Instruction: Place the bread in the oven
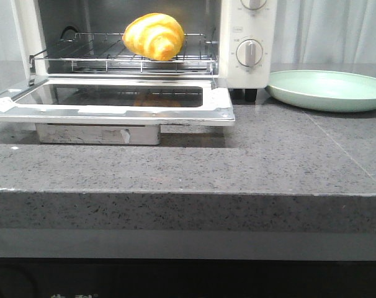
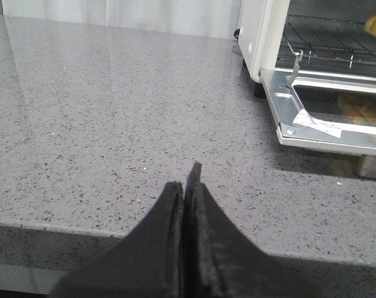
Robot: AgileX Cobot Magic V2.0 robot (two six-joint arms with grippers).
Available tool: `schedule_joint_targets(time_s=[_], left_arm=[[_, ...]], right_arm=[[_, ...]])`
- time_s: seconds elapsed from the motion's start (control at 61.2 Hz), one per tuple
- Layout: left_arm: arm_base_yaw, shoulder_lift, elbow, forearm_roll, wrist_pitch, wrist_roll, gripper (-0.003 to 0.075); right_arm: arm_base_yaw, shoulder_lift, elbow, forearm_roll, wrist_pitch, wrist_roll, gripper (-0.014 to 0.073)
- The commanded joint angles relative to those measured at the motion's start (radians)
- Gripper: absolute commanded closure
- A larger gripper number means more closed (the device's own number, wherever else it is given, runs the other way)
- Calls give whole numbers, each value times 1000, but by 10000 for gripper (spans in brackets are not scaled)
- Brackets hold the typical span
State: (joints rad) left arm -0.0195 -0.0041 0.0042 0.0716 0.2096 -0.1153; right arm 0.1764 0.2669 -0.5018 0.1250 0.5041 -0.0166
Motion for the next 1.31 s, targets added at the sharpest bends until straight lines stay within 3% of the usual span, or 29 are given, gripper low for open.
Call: schedule_joint_targets(time_s=[0.0, 0.67, 0.752, 0.85, 1.013, 1.291], left_arm=[[4, -19, 6, -8, -88, -10, 741], [4, -19, 6, -8, -88, -10, 741], [4, -19, 6, -8, -88, -10, 741], [4, -19, 6, -8, -88, -10, 741], [4, -19, 6, -8, -88, -10, 741], [4, -19, 6, -8, -88, -10, 741]], right_arm=[[-7, 9, -25, -1, -76, -7, 662], [-7, 9, -14, -1, -98, -7, 662], [-28, 7, 31, -23, -165, -7, 662], [-123, -17, 130, -23, -268, -7, 662], [-230, -99, 304, -23, -334, -7, 662], [-246, -222, 524, -23, -413, -7, 662]])
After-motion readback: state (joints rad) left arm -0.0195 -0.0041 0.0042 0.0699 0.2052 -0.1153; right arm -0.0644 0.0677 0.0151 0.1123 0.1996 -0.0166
